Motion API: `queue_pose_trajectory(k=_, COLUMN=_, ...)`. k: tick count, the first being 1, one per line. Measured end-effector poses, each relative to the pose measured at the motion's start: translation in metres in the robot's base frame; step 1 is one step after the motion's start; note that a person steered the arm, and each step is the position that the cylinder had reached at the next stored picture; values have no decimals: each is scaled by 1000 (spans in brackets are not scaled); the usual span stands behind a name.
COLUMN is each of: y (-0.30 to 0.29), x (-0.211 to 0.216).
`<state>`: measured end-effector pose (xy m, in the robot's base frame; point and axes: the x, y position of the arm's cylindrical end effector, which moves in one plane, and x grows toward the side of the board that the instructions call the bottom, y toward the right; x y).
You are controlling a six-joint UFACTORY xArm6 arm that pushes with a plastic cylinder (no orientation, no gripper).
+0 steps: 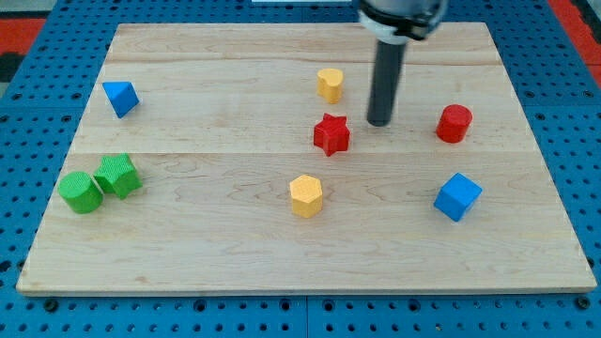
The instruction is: Push the red circle into red star
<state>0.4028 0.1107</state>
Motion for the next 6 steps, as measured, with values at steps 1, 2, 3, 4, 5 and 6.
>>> queue_pose_trajectory(k=1, y=-13, x=39)
queue_pose_trajectory(k=2, y=-67, x=-2)
queue_pose_trajectory(k=3, y=-86, x=-28)
queue_pose_trajectory(k=4, y=-69, x=-24)
queue_pose_trajectory(k=5, y=17, x=-45)
queue_pose_trajectory(k=6, y=73, x=-45)
